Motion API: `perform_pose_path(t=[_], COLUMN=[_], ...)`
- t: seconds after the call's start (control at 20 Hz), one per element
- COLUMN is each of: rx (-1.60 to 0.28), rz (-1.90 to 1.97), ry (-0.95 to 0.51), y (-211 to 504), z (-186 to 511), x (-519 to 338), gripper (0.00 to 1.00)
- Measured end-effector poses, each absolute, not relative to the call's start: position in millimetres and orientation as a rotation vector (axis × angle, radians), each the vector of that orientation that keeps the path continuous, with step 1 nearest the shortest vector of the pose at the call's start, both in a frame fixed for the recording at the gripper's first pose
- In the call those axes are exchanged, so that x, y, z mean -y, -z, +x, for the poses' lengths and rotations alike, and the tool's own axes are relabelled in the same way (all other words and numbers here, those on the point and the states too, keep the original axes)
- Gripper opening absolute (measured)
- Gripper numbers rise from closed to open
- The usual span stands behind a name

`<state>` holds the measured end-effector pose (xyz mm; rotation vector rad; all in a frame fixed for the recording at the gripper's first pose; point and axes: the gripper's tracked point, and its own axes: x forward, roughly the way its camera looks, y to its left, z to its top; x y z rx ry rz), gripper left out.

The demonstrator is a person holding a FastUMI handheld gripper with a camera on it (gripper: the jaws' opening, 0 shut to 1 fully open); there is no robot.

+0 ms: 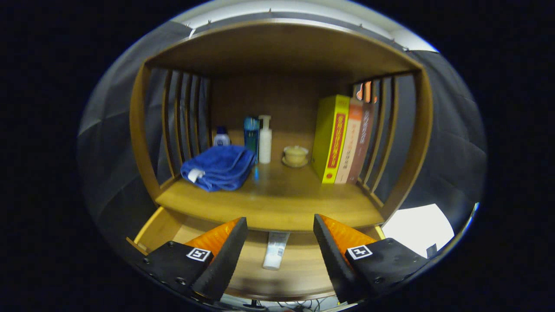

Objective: Pull open the drawer, take out the items inside it, and place them on the countertop above the cabinet.

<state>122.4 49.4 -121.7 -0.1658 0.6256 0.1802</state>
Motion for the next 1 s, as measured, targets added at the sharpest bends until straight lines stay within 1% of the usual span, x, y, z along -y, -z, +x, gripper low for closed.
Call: perform_pose_path(t=[0.15, 0.3, 0.55, 0.75, 0.8, 0.85, 1.0], rx=[-0.832, -0.959, -1.138, -1.249, -1.271, -1.286, -1.294], rz=[-0.150, -0.150, -0.145, -0.123, -0.104, -0.089, -0.050], ry=[-0.169, -0.143, -0.097, -0.088, -0.083, -0.073, -0.055], y=[181, 225, 269, 293, 297, 300, 299], z=[121, 124, 125, 118, 117, 116, 118], x=[-54, -55, -48, -47, -48, -48, -51], gripper=[0.99, 0.99, 0.99, 0.94, 0.91, 0.84, 0.55])
